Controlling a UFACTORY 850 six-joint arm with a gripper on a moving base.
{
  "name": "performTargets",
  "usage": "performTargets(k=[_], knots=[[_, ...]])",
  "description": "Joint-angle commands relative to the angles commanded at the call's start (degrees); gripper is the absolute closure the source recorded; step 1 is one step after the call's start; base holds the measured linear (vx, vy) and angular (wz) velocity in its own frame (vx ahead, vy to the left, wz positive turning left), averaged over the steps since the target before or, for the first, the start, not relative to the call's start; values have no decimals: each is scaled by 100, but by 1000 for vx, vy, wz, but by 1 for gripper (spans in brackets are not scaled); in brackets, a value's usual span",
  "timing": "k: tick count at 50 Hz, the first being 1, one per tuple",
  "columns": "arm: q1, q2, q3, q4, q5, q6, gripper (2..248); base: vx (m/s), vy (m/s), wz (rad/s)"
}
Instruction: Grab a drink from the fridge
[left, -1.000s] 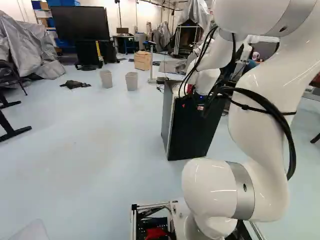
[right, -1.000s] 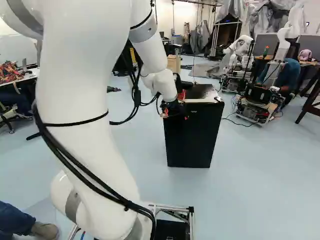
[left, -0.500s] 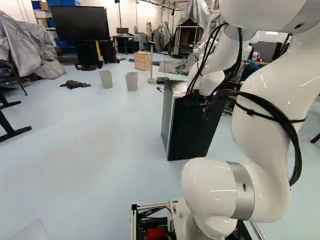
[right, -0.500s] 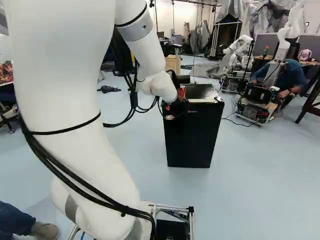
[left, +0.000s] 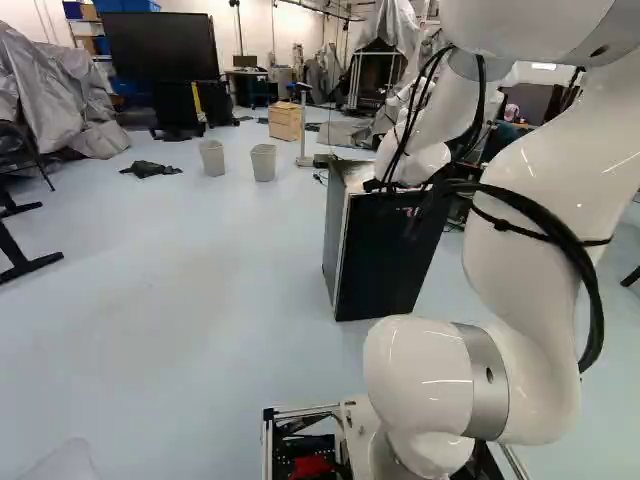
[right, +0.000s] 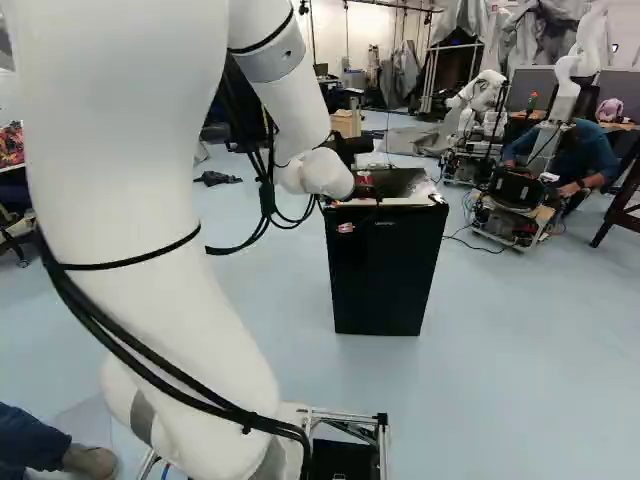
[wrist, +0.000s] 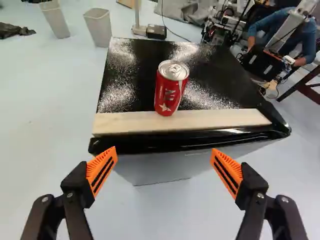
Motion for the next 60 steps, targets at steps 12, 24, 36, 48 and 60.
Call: performTargets(k=[12, 24, 36, 48, 60], knots=[[0, -93, -11, 19, 277, 0, 3, 0, 0, 0], [0, -259, -31, 159, 713, 0, 3, 0, 0, 0], [6, -456, -86, 329, 1250, 0, 3, 0, 0, 0], [20, -688, -185, 502, 1802, 0, 3, 0, 0, 0], [35, -922, -294, 675, 2354, 0, 3, 0, 0, 0]])
